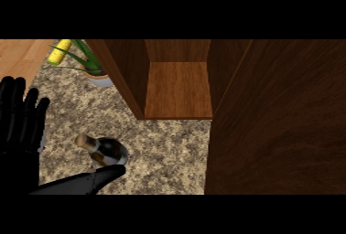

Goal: Pick up the wine, place it into the cabinet and close the cabinet

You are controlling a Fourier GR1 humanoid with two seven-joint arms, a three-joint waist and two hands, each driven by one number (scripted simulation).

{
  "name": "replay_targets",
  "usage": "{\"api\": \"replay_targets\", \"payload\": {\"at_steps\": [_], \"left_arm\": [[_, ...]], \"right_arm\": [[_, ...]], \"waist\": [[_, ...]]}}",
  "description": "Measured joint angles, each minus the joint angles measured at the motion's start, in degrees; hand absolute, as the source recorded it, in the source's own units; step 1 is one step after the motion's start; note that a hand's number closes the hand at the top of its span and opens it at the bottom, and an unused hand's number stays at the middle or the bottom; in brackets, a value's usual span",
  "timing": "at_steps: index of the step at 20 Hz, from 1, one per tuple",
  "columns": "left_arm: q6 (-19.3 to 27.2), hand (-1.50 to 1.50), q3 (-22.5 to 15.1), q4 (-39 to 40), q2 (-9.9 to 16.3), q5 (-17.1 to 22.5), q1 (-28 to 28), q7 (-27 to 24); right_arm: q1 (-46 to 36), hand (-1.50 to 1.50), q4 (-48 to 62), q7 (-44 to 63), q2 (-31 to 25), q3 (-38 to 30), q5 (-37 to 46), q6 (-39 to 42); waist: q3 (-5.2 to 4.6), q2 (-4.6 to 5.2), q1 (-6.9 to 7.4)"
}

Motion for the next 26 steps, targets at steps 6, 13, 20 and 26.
{"api": "replay_targets", "payload": {"at_steps": [6, 13, 20, 26], "left_arm": [[-0.9, -1.5, 2.01, 3.02, -0.27, 9.2, 8.23, -11.23], [-5.01, -1.5, 5.42, 9.84, -0.47, 18.57, 15.24, -25.21], [-9.14, -1.5, 9.18, 19.13, -1.03, 24.12, 17.22, -34.91], [-11.52, -1.5, 12.14, 26.48, -1.58, 26.79, 17.93, -41.54]], "right_arm": [[-1.12, -1.5, 0.02, 0.34, -0.36, -0.66, 0.12, -0.31], [-0.88, -1.5, -0.03, 0.11, -0.63, -0.87, 0.16, -0.44], [-0.16, -1.5, -0.18, -0.2, -0.78, 0.29, 0.34, -1.01], [0.15, -1.5, -0.34, -0.35, -1.44, -0.65, 0.21, -0.76]], "waist": [[-0.04, 0.04, -0.02], [-0.02, 0.02, -0.08], [0.01, 0.04, -0.31], [0.04, 0.02, -0.36]]}}
